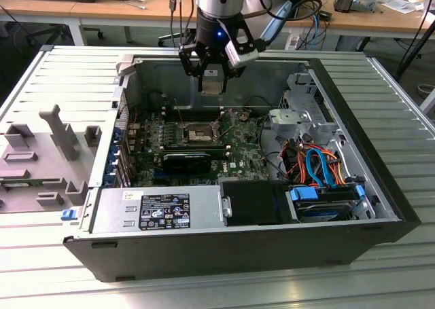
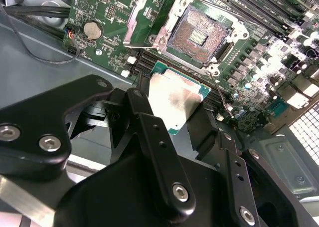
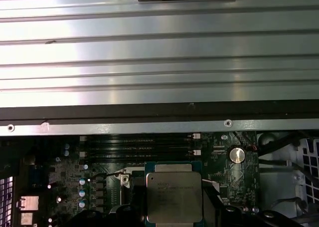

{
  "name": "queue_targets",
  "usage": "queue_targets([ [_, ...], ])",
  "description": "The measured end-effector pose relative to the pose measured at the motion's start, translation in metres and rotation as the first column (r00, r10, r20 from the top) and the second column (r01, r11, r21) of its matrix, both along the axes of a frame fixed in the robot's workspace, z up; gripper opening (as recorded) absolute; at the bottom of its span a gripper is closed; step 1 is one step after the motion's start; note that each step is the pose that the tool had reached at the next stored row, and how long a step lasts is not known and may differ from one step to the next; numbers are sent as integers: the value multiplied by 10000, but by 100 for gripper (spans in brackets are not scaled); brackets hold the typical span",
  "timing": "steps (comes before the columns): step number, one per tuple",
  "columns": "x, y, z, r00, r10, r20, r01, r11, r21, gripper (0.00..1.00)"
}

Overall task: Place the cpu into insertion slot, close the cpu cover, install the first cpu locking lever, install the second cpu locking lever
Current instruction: 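Place the cpu into insertion slot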

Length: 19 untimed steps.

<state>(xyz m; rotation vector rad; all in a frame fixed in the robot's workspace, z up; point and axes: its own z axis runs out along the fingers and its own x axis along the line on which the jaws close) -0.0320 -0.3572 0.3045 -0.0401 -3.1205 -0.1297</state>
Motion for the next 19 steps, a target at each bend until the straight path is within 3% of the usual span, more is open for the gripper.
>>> queue_targets([
  [19, 0, -13, -40, 10000, -1, 0, 1, 10000, 0, 54],
])
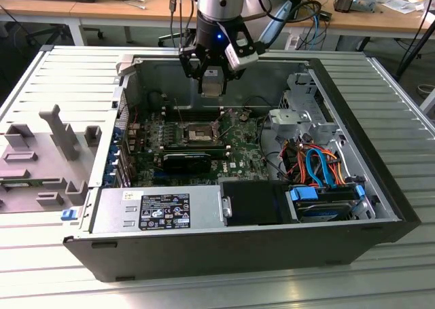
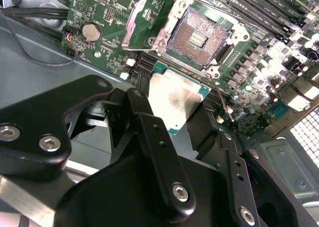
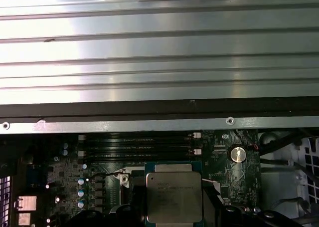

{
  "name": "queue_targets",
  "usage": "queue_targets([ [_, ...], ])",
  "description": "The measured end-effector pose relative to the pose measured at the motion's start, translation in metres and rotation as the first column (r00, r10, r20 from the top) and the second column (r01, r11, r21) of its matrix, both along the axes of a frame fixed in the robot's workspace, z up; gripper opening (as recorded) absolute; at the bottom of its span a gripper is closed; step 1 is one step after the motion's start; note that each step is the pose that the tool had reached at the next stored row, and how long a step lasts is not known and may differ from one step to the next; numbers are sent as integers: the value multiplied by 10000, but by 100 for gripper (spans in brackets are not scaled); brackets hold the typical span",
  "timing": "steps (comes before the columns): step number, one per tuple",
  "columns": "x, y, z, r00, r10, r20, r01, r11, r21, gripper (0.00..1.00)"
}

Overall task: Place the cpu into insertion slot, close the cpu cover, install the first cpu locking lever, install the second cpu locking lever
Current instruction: 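Place the cpu into insertion slot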

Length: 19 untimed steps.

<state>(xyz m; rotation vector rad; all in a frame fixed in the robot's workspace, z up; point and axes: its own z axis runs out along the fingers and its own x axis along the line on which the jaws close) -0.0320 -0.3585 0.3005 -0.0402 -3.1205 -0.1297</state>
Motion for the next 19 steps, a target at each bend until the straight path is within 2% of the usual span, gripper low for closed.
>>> queue_targets([
  [19, 0, -12, -38, 10000, 0, 0, 0, 10000, 0, 54],
])
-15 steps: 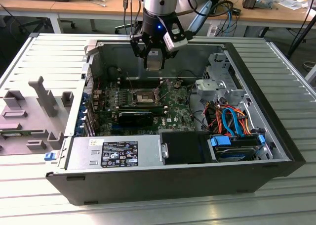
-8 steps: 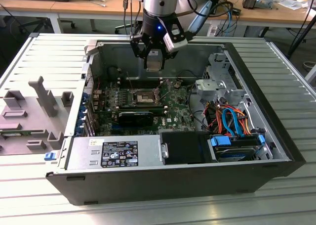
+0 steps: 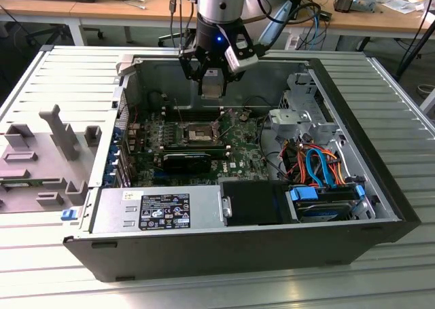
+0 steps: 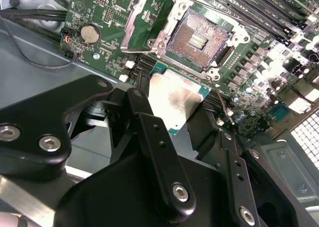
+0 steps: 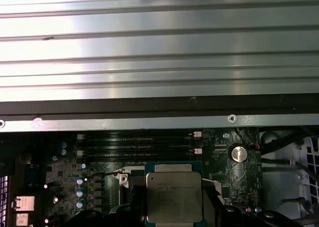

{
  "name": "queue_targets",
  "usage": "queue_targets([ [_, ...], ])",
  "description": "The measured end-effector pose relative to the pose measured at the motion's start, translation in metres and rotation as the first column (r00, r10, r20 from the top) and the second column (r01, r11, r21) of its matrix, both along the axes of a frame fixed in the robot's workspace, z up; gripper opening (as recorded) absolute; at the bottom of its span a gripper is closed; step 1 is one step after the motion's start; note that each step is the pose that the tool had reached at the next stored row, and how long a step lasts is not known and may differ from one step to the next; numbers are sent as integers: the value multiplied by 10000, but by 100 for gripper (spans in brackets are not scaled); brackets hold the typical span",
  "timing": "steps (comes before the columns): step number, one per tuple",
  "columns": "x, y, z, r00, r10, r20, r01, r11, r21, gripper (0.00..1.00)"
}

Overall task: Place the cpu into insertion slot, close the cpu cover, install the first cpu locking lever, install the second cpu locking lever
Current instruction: 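Place the cpu into insertion slot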

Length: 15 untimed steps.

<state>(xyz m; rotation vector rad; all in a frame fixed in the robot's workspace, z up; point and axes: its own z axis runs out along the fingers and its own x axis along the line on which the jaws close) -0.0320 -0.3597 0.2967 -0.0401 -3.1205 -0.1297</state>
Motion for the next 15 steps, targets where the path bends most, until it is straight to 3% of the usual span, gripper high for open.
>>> queue_targets([
  [15, 0, -13, -33, 10000, 0, 0, 0, 10000, 0, 54],
])
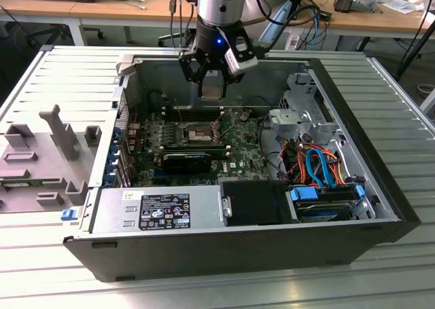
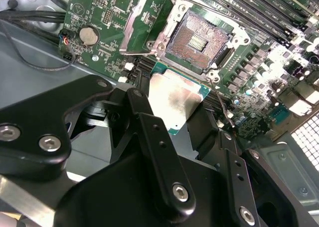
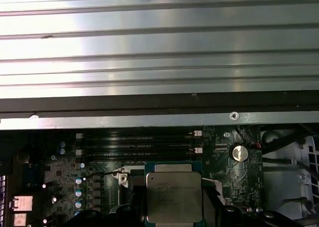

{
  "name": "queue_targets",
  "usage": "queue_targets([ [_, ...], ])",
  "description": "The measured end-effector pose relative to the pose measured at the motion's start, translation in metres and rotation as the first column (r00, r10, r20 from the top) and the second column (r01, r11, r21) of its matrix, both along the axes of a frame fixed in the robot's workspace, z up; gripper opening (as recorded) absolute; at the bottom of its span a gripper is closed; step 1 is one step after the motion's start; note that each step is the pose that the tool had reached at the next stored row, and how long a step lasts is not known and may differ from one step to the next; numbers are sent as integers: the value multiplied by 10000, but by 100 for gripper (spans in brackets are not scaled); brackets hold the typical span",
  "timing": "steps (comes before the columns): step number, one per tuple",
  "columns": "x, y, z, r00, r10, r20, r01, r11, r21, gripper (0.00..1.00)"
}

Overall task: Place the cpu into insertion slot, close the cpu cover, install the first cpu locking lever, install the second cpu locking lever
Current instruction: 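Place the cpu into insertion slot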

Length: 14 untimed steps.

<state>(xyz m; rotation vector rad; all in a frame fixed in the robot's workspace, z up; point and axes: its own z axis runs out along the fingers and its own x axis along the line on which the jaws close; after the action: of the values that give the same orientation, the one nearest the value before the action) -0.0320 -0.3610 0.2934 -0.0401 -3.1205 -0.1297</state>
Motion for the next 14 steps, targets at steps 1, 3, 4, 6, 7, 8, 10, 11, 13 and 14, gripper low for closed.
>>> queue_targets([
  [1, 0, -1, -2, 10000, 0, 0, 0, 10000, 0, 54],
  [3, 0, -3, -8, 10000, 0, 0, 0, 10000, 0, 54],
  [4, 0, -3, -9, 10000, 0, 0, 0, 10000, 0, 54],
  [6, 0, -5, -13, 10000, 0, 0, 0, 10000, 0, 54],
  [7, 0, -6, -17, 10000, 0, 0, 0, 10000, 0, 54],
  [8, 0, -7, -18, 10000, 0, 0, 0, 10000, 0, 54],
  [10, 0, -8, -22, 10000, 0, 0, 0, 10000, 1, 54],
  [11, 0, -9, -23, 10000, 0, 0, 0, 10000, 0, 54],
  [13, 0, -11, -28, 10000, 0, 0, 0, 10000, 0, 54],
  [14, 0, -11, -29, 10000, 0, 0, 0, 10000, 0, 54],
])
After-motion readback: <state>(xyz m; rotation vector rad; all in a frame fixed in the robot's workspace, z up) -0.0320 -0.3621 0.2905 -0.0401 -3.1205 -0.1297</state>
